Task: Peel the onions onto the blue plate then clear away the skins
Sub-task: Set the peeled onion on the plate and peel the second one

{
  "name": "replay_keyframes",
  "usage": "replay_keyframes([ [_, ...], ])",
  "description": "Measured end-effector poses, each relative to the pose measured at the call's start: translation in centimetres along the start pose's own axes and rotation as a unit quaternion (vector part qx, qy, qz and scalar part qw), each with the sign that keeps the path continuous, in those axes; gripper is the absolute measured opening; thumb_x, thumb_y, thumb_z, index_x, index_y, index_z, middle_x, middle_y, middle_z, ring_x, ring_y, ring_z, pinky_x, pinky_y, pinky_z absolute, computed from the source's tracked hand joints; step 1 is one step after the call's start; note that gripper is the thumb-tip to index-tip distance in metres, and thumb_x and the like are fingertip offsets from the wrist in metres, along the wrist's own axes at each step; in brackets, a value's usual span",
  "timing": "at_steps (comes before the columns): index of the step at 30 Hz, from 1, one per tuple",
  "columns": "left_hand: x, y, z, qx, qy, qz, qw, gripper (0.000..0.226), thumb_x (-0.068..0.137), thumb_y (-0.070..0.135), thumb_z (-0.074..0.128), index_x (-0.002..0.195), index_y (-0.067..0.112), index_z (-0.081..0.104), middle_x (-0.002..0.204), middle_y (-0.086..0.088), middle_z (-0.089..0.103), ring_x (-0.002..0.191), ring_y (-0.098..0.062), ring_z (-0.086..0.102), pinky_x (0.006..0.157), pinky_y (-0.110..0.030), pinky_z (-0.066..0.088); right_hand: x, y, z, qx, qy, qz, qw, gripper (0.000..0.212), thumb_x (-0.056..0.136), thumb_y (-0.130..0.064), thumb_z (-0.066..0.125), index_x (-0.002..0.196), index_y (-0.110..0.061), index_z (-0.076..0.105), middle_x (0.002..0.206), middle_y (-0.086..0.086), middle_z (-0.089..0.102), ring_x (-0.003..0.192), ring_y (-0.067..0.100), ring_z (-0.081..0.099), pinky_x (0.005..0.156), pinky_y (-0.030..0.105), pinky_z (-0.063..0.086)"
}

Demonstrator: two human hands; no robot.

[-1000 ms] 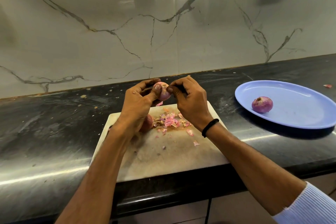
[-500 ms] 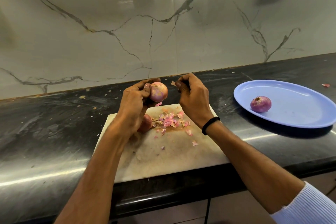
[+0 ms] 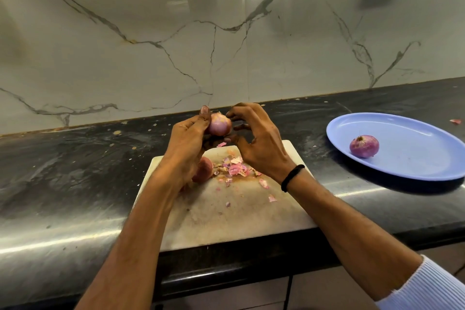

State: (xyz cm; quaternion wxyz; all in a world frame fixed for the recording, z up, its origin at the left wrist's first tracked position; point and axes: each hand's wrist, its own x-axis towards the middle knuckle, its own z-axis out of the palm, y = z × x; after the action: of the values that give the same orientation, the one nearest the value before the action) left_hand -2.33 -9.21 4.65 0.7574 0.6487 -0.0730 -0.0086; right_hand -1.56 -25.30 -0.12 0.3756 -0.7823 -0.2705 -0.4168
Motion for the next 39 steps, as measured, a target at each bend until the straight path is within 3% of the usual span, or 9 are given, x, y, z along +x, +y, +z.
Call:
replay_keyframes([
  [3,0.18,-0.23,-0.15,0.032,0.002,-0.012,0.999,0.038,0.098,0.043,0.050,0.100,0.010,0.069,0.105,-0.017,0.073,0.100,-0.031,0.071,0.093,-0.042,0.057,-0.06,-0.06,0.12,0.003,-0.013,-0.009,1.000,0.036,0.084,-0.009,0.074,0.117,-0.002,0.060,0.124,0.015,0.056,0.109,0.027,0.061,0.090,0.038,0.058],
  [7,0.26,-0.33,-0.42,0.071,0.008,0.002,0.997,0.041,0.098,0.048,0.047,0.094,0.015,0.072,0.098,-0.012,0.075,0.099,-0.027,0.072,0.092,-0.035,0.056,-0.17,-0.29,0.07,0.009,-0.006,-0.010,1.000,0.032,0.086,-0.003,0.074,0.115,0.000,0.061,0.115,0.013,0.062,0.102,0.022,0.065,0.089,0.034,0.058],
  [12,-0.01,-0.27,-0.41,0.076,-0.044,0.024,0.996,0.039,0.093,0.047,0.051,0.104,0.016,0.072,0.105,-0.010,0.075,0.100,-0.023,0.072,0.096,-0.037,0.055,-0.10,-0.49,-0.22,0.008,0.008,-0.006,1.000,0.030,0.087,-0.007,0.073,0.113,0.001,0.061,0.108,0.013,0.065,0.095,0.022,0.067,0.089,0.023,0.056],
  [15,-0.16,-0.13,-0.28,0.056,-0.052,0.028,0.997,0.034,0.088,0.043,0.055,0.105,0.017,0.071,0.103,-0.008,0.075,0.100,-0.023,0.072,0.093,-0.039,0.057,-0.16,-0.57,-0.17,0.002,0.013,-0.009,1.000,0.030,0.087,-0.007,0.073,0.114,0.002,0.061,0.106,0.014,0.066,0.096,0.024,0.067,0.088,0.025,0.056],
  [22,-0.14,-0.13,-0.10,0.060,-0.044,0.042,0.996,0.024,0.094,0.036,0.054,0.098,0.020,0.072,0.092,0.000,0.077,0.093,-0.019,0.073,0.076,-0.026,0.060,-0.17,-0.27,-0.14,-0.003,0.002,-0.002,1.000,0.032,0.086,-0.004,0.073,0.114,0.002,0.061,0.107,0.013,0.066,0.097,0.023,0.066,0.089,0.026,0.057],
  [27,-0.19,-0.13,-0.06,0.054,-0.044,0.040,0.997,0.033,0.084,0.044,0.056,0.096,0.018,0.073,0.092,-0.004,0.077,0.093,-0.021,0.074,0.084,-0.031,0.059,-0.21,0.06,0.04,-0.016,0.005,0.000,1.000,0.014,0.089,-0.005,0.070,0.099,0.002,0.063,0.095,0.012,0.063,0.084,0.019,0.060,0.076,0.024,0.055],
  [34,-0.05,-0.17,-0.08,0.053,-0.042,0.041,0.997,0.033,0.088,0.041,0.056,0.101,0.015,0.072,0.101,-0.009,0.075,0.098,-0.025,0.072,0.085,-0.034,0.060,-0.10,-0.57,-0.08,0.011,0.007,0.000,1.000,0.031,0.089,-0.006,0.070,0.117,0.002,0.058,0.110,0.014,0.065,0.096,0.021,0.066,0.087,0.026,0.057],
  [39,-0.07,-0.16,-0.11,0.051,-0.044,0.040,0.997,0.034,0.083,0.043,0.058,0.098,0.016,0.073,0.097,-0.008,0.076,0.097,-0.024,0.073,0.086,-0.035,0.059,-0.17,-0.45,-0.03,-0.009,0.008,-0.014,1.000,0.026,0.090,-0.004,0.068,0.115,0.001,0.061,0.106,0.013,0.064,0.093,0.023,0.067,0.087,0.025,0.057],
])
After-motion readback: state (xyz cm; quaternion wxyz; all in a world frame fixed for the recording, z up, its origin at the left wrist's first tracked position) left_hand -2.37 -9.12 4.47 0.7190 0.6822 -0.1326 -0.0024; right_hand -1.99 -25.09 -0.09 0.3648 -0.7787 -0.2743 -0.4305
